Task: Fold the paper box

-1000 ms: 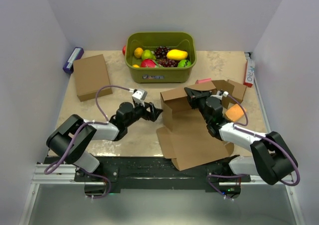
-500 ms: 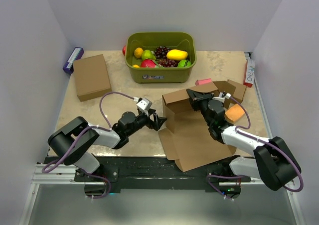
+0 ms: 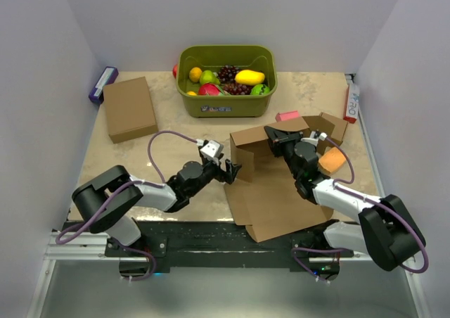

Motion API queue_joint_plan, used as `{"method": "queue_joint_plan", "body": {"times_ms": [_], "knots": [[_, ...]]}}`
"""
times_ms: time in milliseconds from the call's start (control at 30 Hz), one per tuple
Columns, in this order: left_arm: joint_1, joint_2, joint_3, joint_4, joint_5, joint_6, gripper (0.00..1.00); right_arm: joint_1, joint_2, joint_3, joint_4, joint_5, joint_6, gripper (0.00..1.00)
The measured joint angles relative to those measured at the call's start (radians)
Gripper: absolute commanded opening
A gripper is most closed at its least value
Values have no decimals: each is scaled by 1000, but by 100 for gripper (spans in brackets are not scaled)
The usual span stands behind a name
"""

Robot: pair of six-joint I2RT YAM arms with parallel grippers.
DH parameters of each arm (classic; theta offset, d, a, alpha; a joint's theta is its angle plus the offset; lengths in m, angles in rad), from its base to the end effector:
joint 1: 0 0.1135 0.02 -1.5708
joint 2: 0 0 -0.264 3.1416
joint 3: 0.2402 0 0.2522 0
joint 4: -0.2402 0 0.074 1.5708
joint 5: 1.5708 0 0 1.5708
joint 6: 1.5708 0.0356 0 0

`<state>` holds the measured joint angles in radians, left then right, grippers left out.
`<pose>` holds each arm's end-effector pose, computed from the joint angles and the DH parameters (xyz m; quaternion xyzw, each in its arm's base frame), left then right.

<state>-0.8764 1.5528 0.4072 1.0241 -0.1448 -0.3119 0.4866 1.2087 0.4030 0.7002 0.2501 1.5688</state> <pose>0.1827 -0.2114 0.1658 0.1619 0.7306 -0.3252 0.5782 0.2227 0.1079 0.2138 0.4514 0.5893 0.5202 0.4223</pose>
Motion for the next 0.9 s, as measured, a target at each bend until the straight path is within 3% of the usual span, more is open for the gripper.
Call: {"method": "queue_joint_plan", "body": {"times_ms": [167,533,900], "knots": [[-57,36,44,-24,-133,0,88,0,0,0,0,1,0,12],[-67,56,87,-72,-289,-2,88,-2,-21,-14,2,5,0,12],[-69,117,100,25,-320,121,88,-2,-21,-16,0,18,-5,12]]}}
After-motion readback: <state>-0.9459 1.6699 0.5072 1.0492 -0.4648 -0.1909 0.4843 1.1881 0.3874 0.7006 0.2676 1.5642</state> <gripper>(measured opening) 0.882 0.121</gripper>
